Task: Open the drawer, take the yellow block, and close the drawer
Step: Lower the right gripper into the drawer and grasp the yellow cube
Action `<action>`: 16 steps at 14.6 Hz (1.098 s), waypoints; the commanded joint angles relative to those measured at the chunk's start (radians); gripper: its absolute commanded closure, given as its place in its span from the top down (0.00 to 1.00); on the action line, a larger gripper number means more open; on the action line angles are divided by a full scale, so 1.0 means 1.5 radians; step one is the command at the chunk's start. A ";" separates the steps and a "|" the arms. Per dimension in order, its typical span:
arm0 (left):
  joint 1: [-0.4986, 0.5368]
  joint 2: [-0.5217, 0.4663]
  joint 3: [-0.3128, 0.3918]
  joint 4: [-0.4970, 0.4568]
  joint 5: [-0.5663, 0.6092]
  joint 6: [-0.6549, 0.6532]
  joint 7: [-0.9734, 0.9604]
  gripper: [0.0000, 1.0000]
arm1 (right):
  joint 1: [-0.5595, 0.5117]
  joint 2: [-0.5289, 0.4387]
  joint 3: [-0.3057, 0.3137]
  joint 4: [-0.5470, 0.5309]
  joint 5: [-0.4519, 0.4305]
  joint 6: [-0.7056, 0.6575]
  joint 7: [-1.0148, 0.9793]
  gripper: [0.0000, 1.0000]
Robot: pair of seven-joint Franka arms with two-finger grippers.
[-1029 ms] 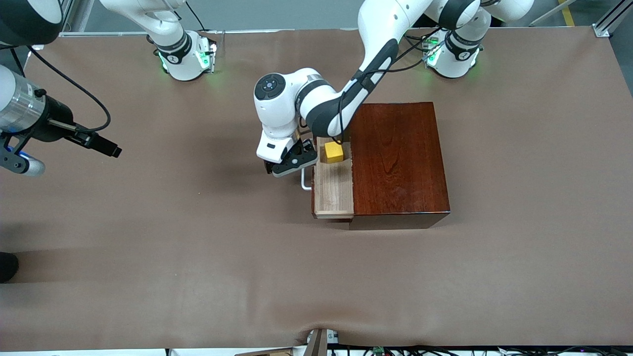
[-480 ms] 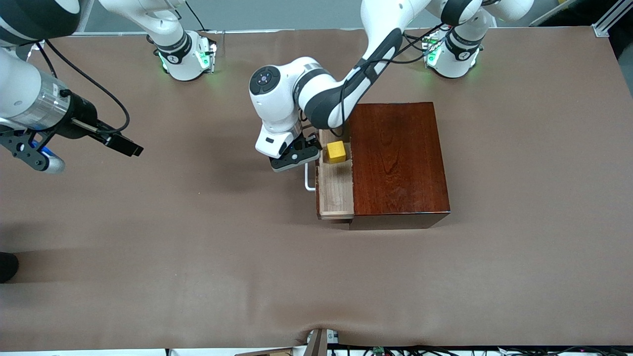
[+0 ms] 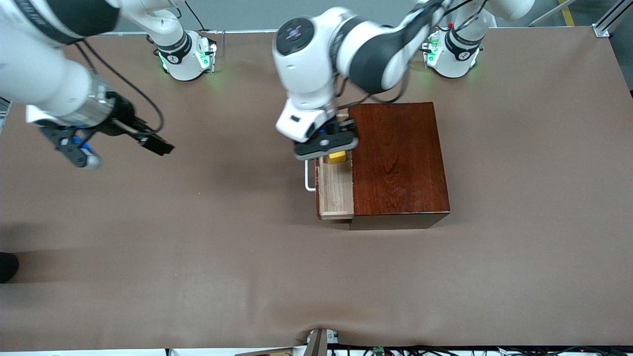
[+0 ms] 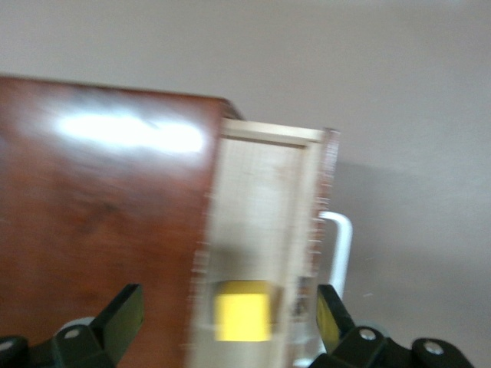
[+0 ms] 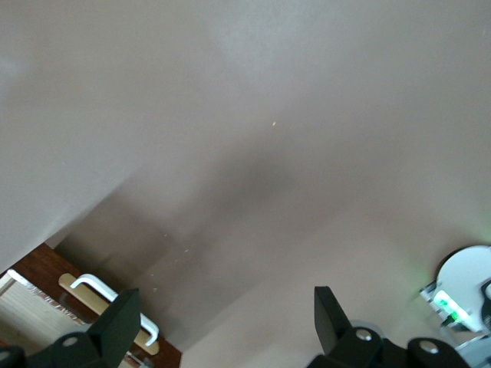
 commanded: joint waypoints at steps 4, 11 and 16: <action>0.108 -0.160 -0.006 -0.113 0.012 -0.037 0.237 1.00 | 0.097 0.039 -0.004 0.014 0.009 0.079 0.200 1.00; 0.256 -0.323 -0.008 -0.280 0.003 -0.030 0.433 1.00 | 0.194 0.099 -0.004 0.018 0.007 0.179 0.411 1.00; 0.318 -0.343 -0.008 -0.279 -0.016 -0.036 0.521 1.00 | 0.260 0.150 -0.005 0.020 0.004 0.250 0.534 1.00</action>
